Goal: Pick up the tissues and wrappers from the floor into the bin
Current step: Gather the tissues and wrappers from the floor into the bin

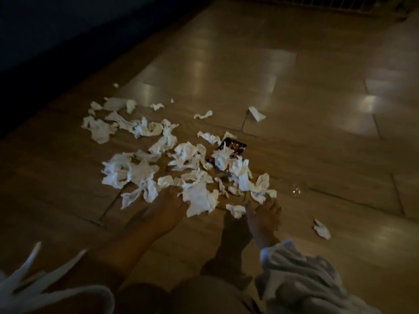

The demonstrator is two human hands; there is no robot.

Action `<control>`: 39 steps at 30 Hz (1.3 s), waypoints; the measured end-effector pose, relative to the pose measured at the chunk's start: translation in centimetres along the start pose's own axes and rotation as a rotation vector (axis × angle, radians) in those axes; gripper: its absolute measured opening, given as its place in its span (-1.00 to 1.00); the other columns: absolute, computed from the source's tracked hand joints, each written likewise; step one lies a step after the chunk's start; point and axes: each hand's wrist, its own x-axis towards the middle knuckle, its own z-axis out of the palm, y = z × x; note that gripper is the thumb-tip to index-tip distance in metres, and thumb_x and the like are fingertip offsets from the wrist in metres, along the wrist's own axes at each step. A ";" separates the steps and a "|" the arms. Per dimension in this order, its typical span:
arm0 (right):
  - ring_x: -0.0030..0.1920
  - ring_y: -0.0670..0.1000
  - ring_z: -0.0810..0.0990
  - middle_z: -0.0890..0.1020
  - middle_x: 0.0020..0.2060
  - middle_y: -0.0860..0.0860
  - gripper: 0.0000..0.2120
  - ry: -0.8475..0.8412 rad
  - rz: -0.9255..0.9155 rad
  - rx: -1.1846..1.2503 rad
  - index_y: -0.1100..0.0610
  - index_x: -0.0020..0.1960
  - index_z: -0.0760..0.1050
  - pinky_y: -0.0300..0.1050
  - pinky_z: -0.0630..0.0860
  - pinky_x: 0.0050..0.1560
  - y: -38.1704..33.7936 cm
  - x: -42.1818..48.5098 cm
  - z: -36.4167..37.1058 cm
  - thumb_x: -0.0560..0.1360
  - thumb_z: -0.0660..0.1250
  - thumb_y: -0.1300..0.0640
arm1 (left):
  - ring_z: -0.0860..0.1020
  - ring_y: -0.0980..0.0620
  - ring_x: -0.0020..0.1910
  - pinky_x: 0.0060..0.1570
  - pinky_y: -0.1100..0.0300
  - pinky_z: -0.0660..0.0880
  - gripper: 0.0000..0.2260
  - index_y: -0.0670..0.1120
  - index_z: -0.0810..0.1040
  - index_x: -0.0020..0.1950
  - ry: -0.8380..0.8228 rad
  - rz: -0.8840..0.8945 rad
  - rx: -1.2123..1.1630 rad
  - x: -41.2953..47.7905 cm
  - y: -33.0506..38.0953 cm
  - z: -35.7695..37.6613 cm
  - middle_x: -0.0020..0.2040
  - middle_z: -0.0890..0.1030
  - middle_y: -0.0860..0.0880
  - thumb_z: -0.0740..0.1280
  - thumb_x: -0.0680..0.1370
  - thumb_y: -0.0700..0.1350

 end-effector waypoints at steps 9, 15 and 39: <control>0.47 0.24 0.08 0.13 0.47 0.20 -0.38 -0.227 -0.070 0.122 0.17 0.48 0.07 0.10 0.12 0.42 -9.4 3.1 -6.0 0.55 0.20 -0.06 | 0.33 -0.08 0.38 0.33 0.13 0.29 -0.56 -0.10 0.30 0.42 0.082 0.052 0.043 1.4 4.5 -7.0 0.44 0.31 -0.10 0.23 0.57 -0.01; 0.36 0.21 0.31 0.34 0.38 0.18 -0.50 -0.264 -0.049 0.068 0.20 0.39 0.27 0.12 0.27 0.37 -10.8 4.9 -5.6 0.54 0.21 -0.02 | 0.29 -0.11 0.41 0.39 0.05 0.26 -0.54 -0.09 0.25 0.44 0.015 0.075 -0.007 5.4 5.5 -2.7 0.44 0.29 -0.12 0.20 0.58 0.02; 0.34 0.15 0.38 0.40 0.34 0.08 -0.71 0.111 -0.149 0.000 -0.07 0.16 0.44 0.12 0.39 0.29 0.4 -0.6 10.4 0.45 0.32 -0.04 | 0.32 -0.14 0.38 0.31 0.02 0.33 -0.62 -0.05 0.37 0.38 -0.097 0.025 0.169 12.0 -3.3 11.0 0.40 0.35 -0.13 0.25 0.56 -0.09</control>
